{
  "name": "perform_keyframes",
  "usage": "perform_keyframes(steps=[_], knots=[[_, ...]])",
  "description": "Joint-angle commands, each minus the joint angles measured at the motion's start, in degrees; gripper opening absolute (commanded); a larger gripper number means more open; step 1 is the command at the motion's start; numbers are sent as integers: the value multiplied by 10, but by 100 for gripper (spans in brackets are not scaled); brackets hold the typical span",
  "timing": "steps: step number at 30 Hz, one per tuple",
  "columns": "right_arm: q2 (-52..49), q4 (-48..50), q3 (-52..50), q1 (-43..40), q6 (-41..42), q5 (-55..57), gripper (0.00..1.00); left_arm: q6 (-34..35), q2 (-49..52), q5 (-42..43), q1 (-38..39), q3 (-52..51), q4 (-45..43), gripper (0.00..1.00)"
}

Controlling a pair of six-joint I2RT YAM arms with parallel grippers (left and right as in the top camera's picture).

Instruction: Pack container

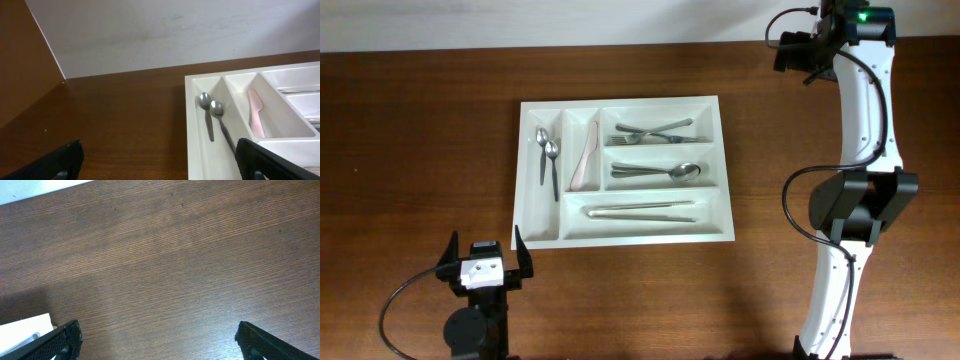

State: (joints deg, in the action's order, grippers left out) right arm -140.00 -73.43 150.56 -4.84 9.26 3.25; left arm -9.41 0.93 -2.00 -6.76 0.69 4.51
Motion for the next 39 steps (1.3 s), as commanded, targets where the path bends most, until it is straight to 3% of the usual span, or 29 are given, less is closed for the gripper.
perform_keyframes(steps=[1,10,17,24,28,33,39], knots=[[0,0,-1,3,7,9,99,-7,-6,-8,1,-2,1,99],[0,-2,-1,3,7,8,99,-7,-6,-8,1,-2,1,99],[10,-7,-1,18,-9,-57,99,-7,-6,-8,1,-2,1,99],[106,-38,-1,58,-113,-41,99,-7,-6,-8,1,-2,1,99],[178,-64,-22,74,-123,0,99,-7,-6,-8,1,-2,1,99],[316,-43,-151,78,-122,14,99,-7,-6,-8,1,-2,1,99],[544,108,-450,78,-122,14,99,-7,-6,-8,1,-2,1,99]])
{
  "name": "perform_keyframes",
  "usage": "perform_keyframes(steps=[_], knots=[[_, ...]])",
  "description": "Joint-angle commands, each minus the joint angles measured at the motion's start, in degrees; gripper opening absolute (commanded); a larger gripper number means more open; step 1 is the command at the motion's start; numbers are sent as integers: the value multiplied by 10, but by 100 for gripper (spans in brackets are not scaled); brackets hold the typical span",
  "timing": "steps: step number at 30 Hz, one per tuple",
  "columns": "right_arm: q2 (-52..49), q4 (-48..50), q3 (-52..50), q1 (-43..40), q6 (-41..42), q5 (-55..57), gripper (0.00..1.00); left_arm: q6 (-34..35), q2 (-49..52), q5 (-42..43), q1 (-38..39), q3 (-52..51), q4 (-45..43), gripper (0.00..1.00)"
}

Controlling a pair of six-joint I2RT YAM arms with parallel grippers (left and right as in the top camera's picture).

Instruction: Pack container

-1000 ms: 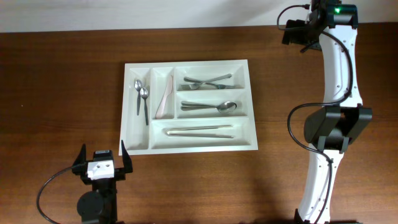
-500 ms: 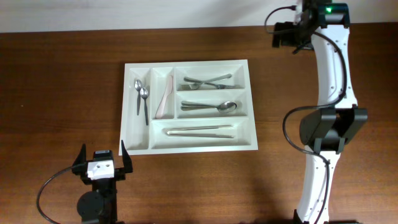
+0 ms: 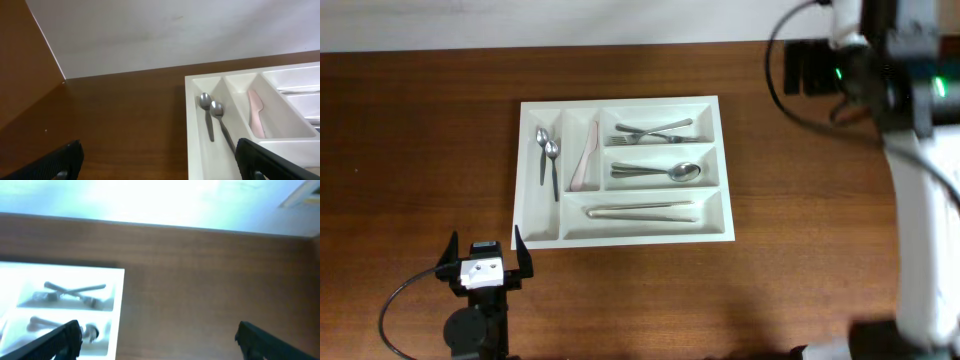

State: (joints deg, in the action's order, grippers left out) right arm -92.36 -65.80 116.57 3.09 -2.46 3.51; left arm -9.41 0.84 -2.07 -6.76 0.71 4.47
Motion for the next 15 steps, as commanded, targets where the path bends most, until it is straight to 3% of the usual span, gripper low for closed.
perform_keyframes(steps=[1,6,15], knots=[[104,57,-159,-2,-5,11,99,-7,-5,-7,1,-2,1,99],[274,148,-374,-2,-5,11,99,-7,-5,-7,1,-2,1,99],[464,237,-614,-34,-5,-48,99,-7,-5,-7,1,-2,1,99]])
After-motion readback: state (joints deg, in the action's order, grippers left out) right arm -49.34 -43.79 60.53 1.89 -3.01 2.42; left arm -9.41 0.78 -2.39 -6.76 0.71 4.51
